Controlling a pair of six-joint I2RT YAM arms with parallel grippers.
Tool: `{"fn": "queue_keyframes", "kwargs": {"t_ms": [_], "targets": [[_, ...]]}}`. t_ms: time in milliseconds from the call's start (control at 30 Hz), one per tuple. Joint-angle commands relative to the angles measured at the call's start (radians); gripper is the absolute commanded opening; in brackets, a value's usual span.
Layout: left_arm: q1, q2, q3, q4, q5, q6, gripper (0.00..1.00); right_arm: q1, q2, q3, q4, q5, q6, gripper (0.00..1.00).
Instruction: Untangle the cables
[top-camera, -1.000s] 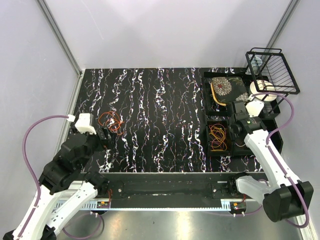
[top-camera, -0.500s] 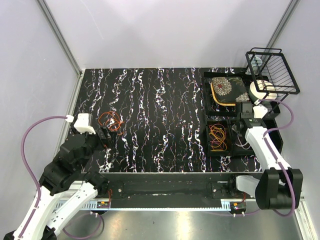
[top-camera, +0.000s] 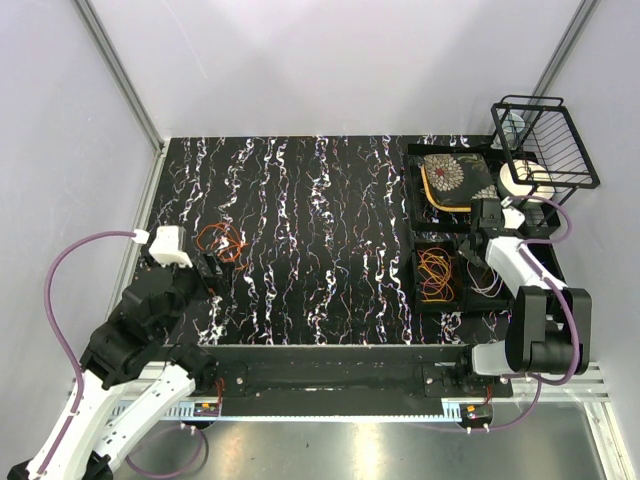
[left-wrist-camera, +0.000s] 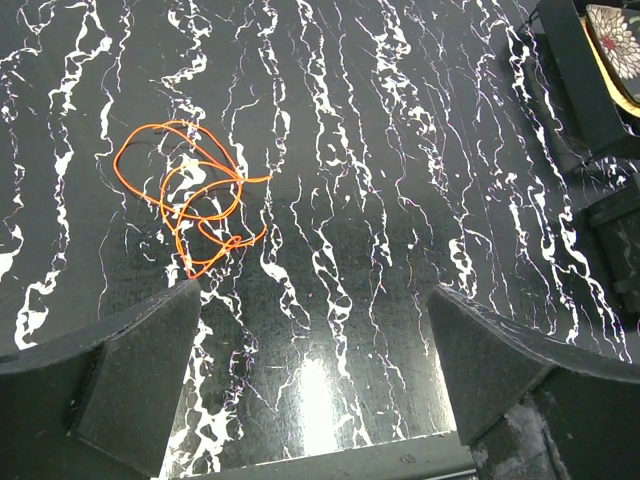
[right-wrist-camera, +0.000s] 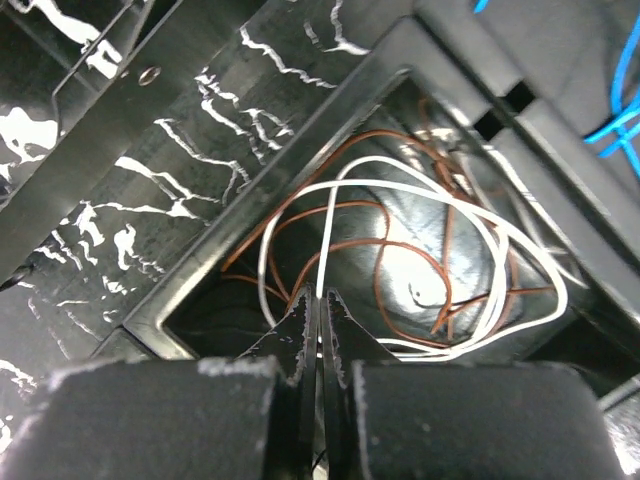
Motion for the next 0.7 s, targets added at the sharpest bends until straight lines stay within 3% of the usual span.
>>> {"fn": "queue_keyframes", "kwargs": {"t_ms": [0, 67, 200, 233, 333, 467, 667], "targets": [[0.0, 0.039, 0.0, 0.038, -0.034, -0.012, 0.99, -0.005, -0.012, 0.026, 0.057, -0.062, -0.016, 0.0], [0.001, 0.051, 0.002, 0.034, -0.04, -0.016, 0.99, -0.005, -0.022, 0.025, 0.054, -0.075, -0.021, 0.02], [0.0, 0.074, 0.005, 0.026, -0.057, -0.026, 0.99, -0.005, -0.071, 0.06, -0.004, -0.091, -0.045, 0.35], [0.0, 0.08, 0.009, 0.022, -0.063, -0.03, 0.99, -0.005, -0.082, 0.068, -0.019, -0.089, -0.046, 0.48], [0.0, 0.118, 0.02, 0.005, -0.071, -0.039, 0.99, -0.005, -0.13, 0.098, -0.078, -0.085, -0.047, 0.65], [0.0, 0.193, 0.052, -0.011, -0.092, -0.073, 0.99, -0.005, -0.191, 0.132, -0.134, -0.115, -0.058, 0.77], [0.001, 0.331, 0.08, 0.014, -0.131, -0.2, 0.99, -0.005, -0.281, 0.19, -0.202, -0.236, -0.078, 0.81]]}}
